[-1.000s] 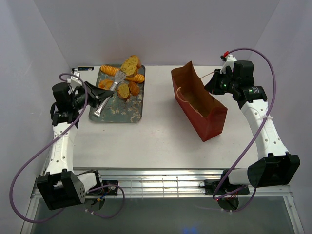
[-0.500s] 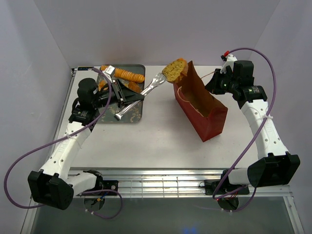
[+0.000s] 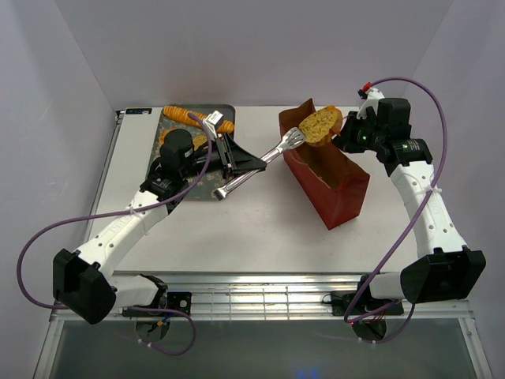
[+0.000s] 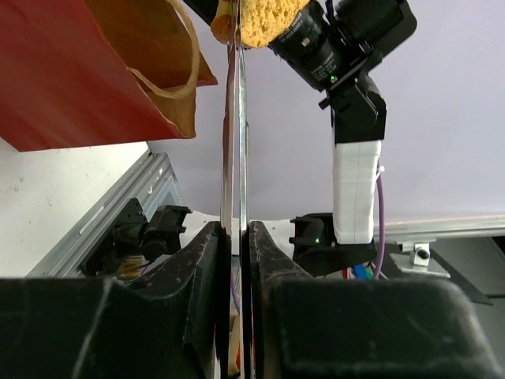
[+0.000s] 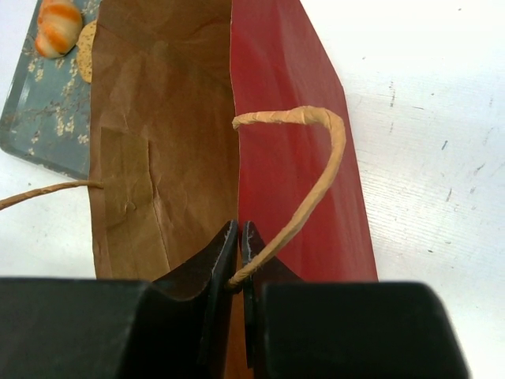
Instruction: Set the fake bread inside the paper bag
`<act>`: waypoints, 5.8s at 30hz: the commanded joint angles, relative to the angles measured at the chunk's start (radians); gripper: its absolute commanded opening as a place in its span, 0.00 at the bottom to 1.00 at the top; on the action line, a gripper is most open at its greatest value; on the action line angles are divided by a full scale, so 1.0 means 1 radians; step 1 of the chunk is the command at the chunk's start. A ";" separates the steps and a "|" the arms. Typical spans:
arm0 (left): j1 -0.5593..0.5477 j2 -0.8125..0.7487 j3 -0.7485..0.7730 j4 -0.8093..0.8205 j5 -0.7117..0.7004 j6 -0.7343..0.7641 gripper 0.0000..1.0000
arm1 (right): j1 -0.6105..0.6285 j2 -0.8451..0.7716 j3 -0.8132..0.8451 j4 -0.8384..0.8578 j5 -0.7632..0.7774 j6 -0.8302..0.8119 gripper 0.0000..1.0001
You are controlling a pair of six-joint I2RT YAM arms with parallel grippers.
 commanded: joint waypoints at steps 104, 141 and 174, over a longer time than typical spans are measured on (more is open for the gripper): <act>0.920 0.537 -0.280 0.220 0.329 0.208 0.61 | 0.003 -0.001 0.033 0.004 0.060 0.000 0.13; 0.817 0.768 -0.079 0.230 0.307 0.211 0.48 | 0.003 0.001 0.031 0.021 0.102 -0.015 0.13; 0.342 0.152 0.082 0.136 0.240 0.217 0.21 | 0.003 0.001 0.076 -0.022 0.122 0.005 0.12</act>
